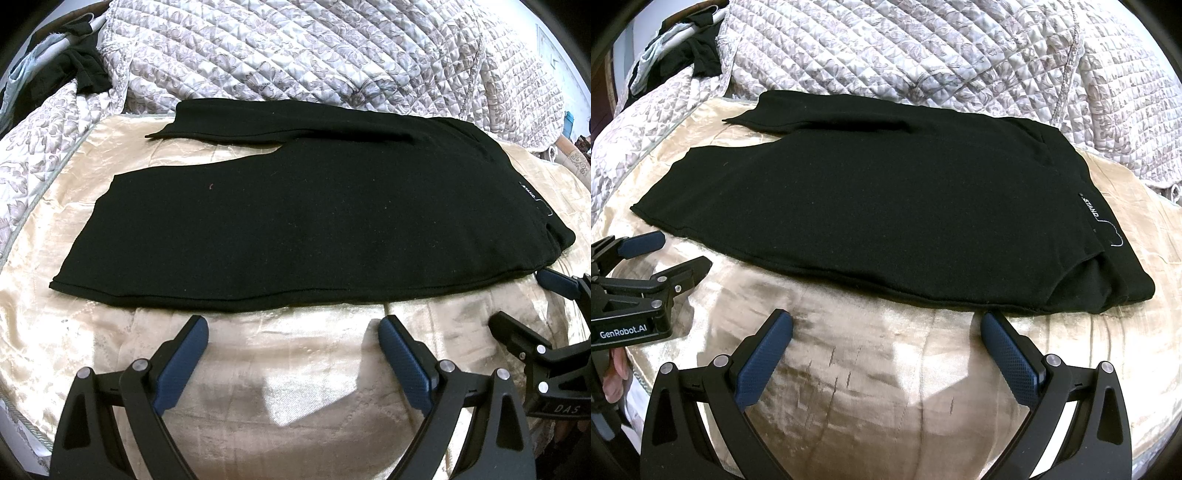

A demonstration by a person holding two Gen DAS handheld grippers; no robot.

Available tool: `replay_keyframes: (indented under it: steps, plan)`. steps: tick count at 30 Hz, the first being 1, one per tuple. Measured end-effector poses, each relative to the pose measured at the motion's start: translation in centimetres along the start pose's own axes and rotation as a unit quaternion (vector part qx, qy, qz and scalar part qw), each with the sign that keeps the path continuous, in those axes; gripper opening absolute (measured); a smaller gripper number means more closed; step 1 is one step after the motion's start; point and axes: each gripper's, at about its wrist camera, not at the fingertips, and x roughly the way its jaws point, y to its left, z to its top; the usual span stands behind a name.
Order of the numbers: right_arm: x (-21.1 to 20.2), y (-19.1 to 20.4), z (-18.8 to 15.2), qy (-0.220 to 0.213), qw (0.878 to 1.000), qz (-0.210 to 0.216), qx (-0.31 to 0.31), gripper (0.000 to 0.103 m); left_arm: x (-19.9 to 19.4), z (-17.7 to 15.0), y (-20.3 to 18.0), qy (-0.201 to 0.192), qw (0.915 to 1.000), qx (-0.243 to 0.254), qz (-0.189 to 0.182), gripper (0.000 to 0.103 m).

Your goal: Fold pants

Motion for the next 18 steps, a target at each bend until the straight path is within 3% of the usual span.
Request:
replay_keyframes:
  steps: [18]
  plan:
    - [0.01, 0.13, -0.08, 0.000, 1.000, 0.000, 0.000, 0.102, -0.22, -0.02, 0.21, -0.004, 1.0000, 0.000, -0.001, 0.095]
